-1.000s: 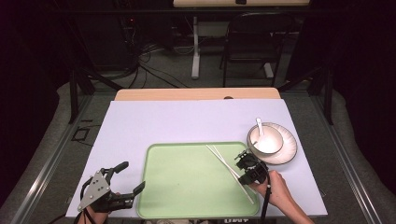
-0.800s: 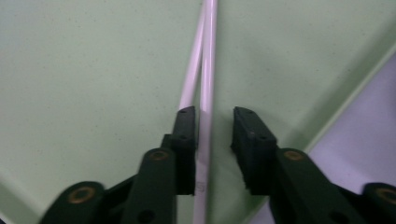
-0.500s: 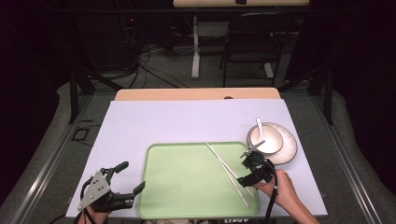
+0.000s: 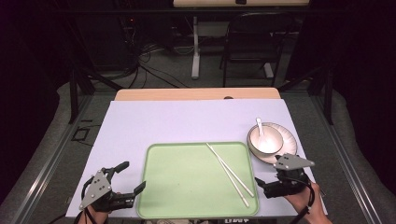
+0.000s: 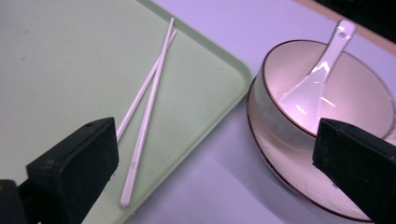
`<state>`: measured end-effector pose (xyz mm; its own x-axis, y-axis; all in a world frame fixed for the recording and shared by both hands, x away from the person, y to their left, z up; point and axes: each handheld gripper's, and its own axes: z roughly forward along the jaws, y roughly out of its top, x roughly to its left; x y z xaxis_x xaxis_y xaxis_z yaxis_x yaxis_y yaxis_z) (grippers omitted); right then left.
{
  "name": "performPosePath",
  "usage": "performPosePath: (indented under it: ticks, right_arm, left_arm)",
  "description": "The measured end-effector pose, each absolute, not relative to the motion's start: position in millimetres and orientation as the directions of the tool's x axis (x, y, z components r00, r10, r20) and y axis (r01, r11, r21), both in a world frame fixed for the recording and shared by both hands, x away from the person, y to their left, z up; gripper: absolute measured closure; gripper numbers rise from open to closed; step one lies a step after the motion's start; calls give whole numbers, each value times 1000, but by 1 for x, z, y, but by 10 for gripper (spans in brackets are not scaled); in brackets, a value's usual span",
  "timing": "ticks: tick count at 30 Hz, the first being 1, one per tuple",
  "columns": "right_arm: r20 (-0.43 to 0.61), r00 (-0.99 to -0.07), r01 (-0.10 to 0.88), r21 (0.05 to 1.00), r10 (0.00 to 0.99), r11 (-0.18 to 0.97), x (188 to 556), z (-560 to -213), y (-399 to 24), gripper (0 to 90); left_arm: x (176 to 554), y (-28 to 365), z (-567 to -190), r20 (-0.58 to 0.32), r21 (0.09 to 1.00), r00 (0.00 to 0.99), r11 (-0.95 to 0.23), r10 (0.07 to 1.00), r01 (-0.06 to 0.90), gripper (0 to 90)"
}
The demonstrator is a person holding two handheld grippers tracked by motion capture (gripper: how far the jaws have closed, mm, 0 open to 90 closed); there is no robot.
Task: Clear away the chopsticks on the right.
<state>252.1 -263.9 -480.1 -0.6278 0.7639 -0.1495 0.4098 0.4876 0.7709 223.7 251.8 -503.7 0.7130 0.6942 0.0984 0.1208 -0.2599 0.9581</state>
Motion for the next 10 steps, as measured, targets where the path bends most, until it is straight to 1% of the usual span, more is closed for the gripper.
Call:
performPosePath:
  ticks: [3,7,10]
  right_arm:
    - [-175,-620,353,808,765,471,239,-482,-275,0]
    - [-202,-602,302,838,773,454,223,-485,-288,0]
    - [-207,-586,289,850,784,440,213,-489,-295,0]
  left_arm:
    - [224,252,-504,100,958,714,-261,693,119,154]
    - [224,252,-504,102,957,715,-264,691,119,154]
    - [224,252,-504,100,958,716,-262,691,119,154]
